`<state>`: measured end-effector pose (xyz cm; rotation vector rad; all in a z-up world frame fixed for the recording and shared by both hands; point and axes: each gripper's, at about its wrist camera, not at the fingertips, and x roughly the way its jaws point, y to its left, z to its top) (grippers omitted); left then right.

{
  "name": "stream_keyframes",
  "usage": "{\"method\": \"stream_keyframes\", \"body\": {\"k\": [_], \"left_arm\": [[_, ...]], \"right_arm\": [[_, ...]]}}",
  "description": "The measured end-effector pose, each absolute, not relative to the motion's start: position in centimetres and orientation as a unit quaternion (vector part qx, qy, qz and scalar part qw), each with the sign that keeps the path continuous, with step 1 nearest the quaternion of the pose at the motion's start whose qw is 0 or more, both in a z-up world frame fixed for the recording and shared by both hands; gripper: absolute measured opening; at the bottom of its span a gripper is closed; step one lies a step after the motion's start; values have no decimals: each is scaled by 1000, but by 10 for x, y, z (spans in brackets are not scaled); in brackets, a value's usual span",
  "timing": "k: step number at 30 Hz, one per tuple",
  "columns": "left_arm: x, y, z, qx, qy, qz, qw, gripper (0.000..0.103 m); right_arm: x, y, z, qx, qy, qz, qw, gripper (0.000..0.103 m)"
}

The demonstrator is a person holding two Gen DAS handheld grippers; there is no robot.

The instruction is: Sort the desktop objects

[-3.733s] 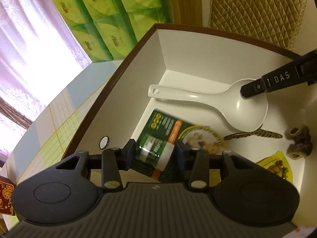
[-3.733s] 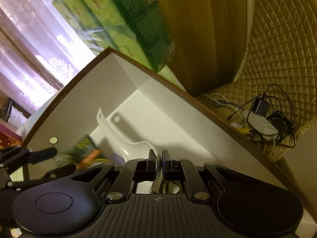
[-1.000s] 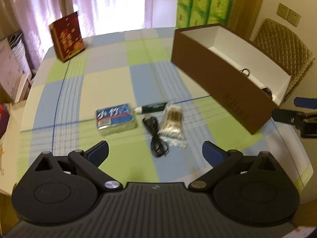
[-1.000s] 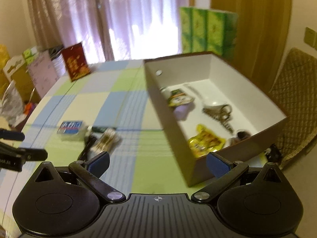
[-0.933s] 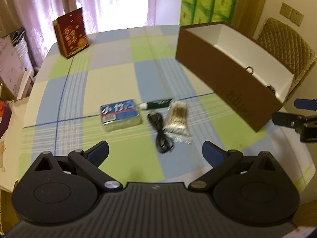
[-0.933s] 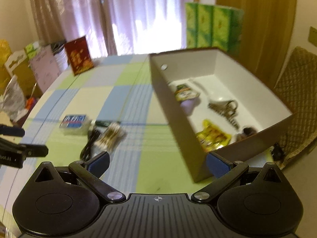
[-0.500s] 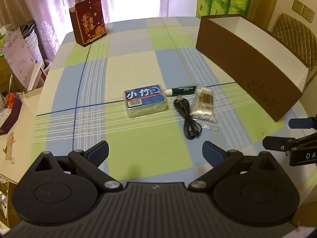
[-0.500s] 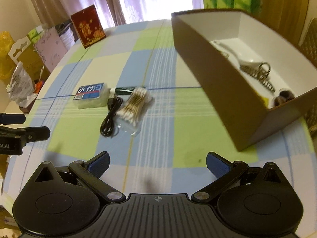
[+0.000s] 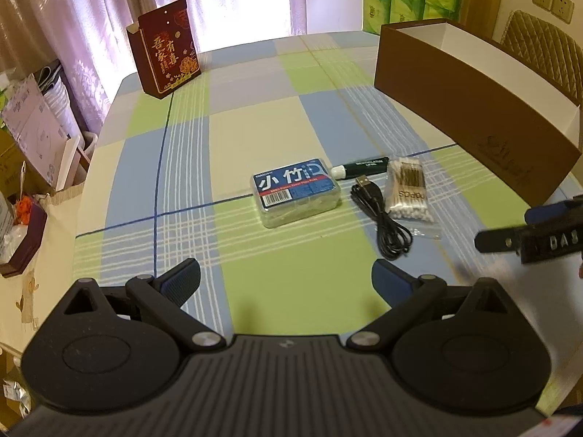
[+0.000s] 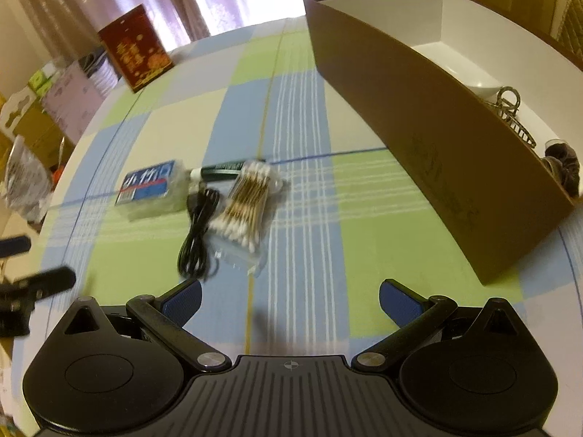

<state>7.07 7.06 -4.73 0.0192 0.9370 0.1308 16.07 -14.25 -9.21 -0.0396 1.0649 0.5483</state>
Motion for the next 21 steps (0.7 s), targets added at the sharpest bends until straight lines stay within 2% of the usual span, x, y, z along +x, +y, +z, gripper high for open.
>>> {"method": "stream_keyframes", "body": {"k": [1, 3, 4, 5, 10, 21], "left_arm": [[73, 72, -49, 9, 451, 62, 890, 99], [78, 76, -51, 10, 448, 59, 892, 99], [80, 78, -52, 10, 446, 57, 893, 99], [83, 79, -53, 12, 444, 56, 894, 99], [98, 91, -58, 6, 431, 41, 901, 98], [127, 106, -72, 25, 437, 23, 899, 98]], "right_arm": [[164, -140, -93, -14, 498, 261, 827, 101], [171, -134, -94, -11, 490, 263, 831, 87], [174, -130, -96, -13, 489, 268, 830, 65], [178, -127, -98, -10, 490, 270, 829, 57], [192, -118, -104, 27, 496, 268, 825, 57], [217, -88, -126, 1, 499, 262, 826, 56]]}}
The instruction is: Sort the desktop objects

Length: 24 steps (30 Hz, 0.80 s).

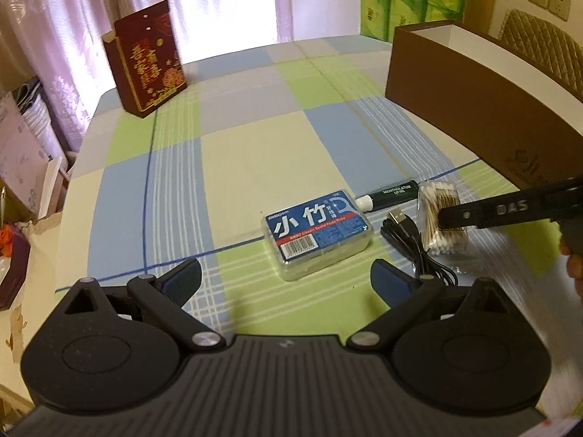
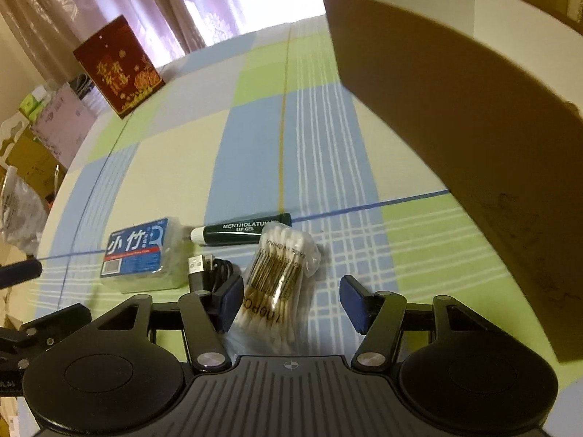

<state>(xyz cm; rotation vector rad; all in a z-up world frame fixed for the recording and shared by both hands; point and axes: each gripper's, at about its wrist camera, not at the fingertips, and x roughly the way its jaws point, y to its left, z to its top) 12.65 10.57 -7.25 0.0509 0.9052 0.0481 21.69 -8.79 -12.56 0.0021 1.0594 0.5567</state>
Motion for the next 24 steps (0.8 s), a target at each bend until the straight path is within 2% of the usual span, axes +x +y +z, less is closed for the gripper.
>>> {"method": "stream_keyframes", "body": {"k": [2, 5, 8, 19, 21, 22, 23, 24], "left_arm": [[131, 107, -75, 35, 436, 9, 899, 98], [139, 106, -79, 61, 437, -14, 897, 98], [150, 107, -83, 88, 431, -48, 897, 97], [189, 105, -106, 187, 433, -186, 862, 88], [195, 104, -113, 198, 439, -205, 852, 87], [199, 103, -117, 202, 442, -210, 848, 86], [201, 103, -120, 201, 446, -213, 846, 82], [204, 104, -123, 194, 452, -219, 842, 77]], "right_arm": [[216, -86, -126, -20, 490, 269, 829, 43], [220, -90, -125, -19, 495, 282, 822, 31], [220, -97, -124, -27, 495, 278, 823, 28], [215, -140, -116, -30, 505, 244, 828, 28], [214, -144, -115, -24, 507, 245, 826, 31], [213, -146, -114, -20, 507, 244, 826, 37], [213, -147, -113, -15, 508, 245, 825, 53], [212, -148, -112, -11, 507, 246, 826, 60]]}}
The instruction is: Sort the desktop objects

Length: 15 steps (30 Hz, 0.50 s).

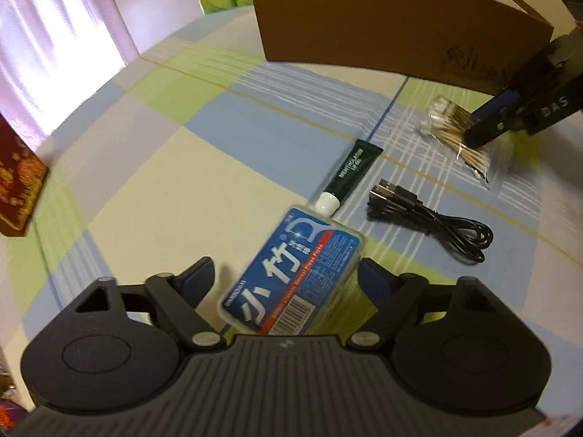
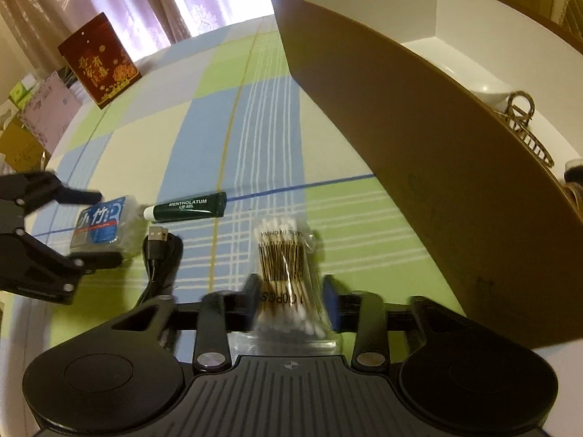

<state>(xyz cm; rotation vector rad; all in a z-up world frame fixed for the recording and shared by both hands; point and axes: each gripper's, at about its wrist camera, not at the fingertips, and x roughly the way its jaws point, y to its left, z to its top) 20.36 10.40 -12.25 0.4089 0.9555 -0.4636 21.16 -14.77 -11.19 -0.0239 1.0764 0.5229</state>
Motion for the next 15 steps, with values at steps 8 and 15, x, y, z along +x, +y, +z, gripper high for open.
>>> {"method": "stream_keyframes", "body": {"k": [8, 15], "left_arm": [[189, 101, -121, 164, 477, -167, 847, 62], [162, 109, -115, 66, 523, -47, 848, 61]], "right_arm": [[209, -139, -114, -29, 497, 256, 829, 67], [213, -123, -126, -84, 486, 258, 831, 67]]}}
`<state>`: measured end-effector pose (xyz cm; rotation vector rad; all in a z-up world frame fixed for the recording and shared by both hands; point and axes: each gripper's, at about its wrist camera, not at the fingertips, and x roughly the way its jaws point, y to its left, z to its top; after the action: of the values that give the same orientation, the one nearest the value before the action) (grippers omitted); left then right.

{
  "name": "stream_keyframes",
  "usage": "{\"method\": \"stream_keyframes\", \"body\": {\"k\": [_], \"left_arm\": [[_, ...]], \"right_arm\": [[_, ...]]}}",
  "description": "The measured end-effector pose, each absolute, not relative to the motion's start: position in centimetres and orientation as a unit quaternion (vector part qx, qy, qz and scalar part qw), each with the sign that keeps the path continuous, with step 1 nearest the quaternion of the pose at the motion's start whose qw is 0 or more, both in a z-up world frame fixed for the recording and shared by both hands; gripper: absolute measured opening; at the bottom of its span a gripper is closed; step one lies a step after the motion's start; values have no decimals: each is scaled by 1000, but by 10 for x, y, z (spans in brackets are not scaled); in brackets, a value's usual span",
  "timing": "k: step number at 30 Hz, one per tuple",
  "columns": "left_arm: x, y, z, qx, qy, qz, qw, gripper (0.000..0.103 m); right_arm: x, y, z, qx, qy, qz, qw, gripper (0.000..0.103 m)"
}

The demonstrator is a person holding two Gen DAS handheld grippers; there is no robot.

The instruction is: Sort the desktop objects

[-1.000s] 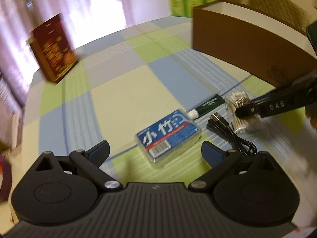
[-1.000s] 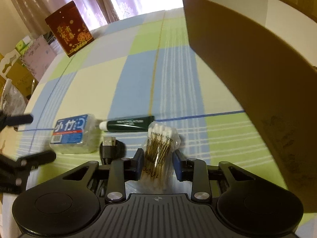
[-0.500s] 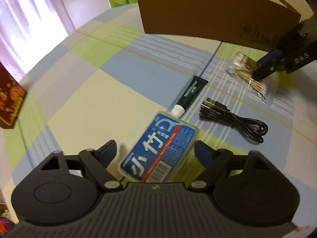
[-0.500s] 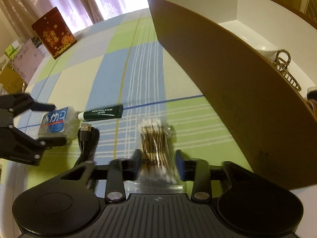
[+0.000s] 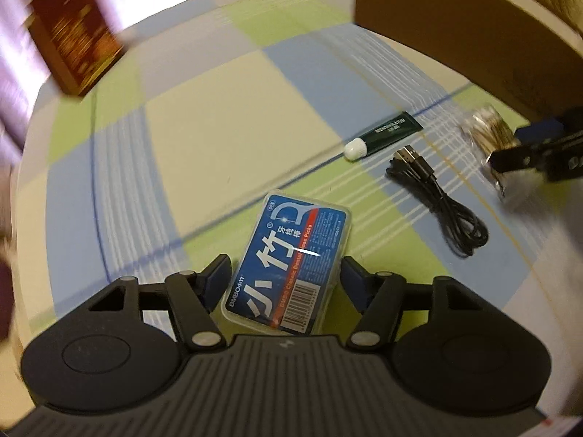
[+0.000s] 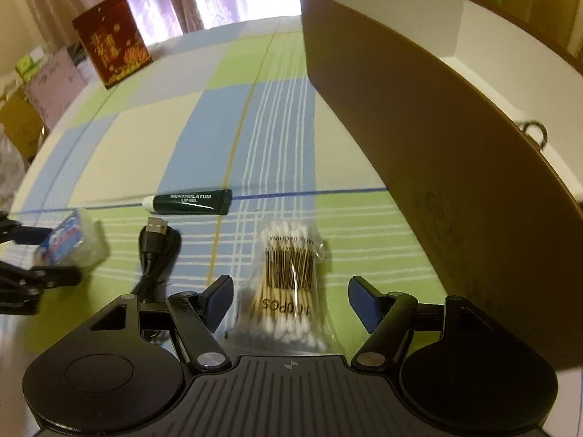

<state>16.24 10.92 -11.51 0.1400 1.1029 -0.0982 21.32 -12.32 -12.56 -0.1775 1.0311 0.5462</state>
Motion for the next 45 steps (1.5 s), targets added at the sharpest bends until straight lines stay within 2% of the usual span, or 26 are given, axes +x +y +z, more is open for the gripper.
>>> {"method": "stream_keyframes", "body": {"k": [3, 4, 5, 7, 8, 10, 15, 29, 45], "left_arm": [[158, 114, -117, 41, 524, -42, 850, 64], [160, 114, -119, 43, 525, -40, 849, 64], [162, 113, -121, 49, 523, -43, 850, 64], [167, 110, -124, 58, 523, -47, 849, 63], [168, 108, -124, 60, 518, -52, 852, 59], [167, 104, -124, 66, 515, -51, 853, 57], [155, 97, -122, 51, 520, -44, 852, 53], [93, 30, -96, 24, 523, -83, 848, 53], [113, -57, -39, 53, 484, -110, 866, 53]], "right_arm": [[214, -116, -131, -116, 473, 261, 833, 67], [212, -113, -132, -132, 467, 263, 834, 62], [210, -112, -132, -144, 460, 270, 834, 50], [206, -111, -131, -148, 455, 280, 832, 35], [204, -112, -130, -152, 456, 283, 830, 30], [201, -117, -130, -146, 462, 286, 827, 27], [184, -135, -128, -143, 470, 296, 819, 25], [132, -186, -114, -118, 512, 334, 783, 21], [129, -265, -50, -74, 477, 370, 793, 21]]}}
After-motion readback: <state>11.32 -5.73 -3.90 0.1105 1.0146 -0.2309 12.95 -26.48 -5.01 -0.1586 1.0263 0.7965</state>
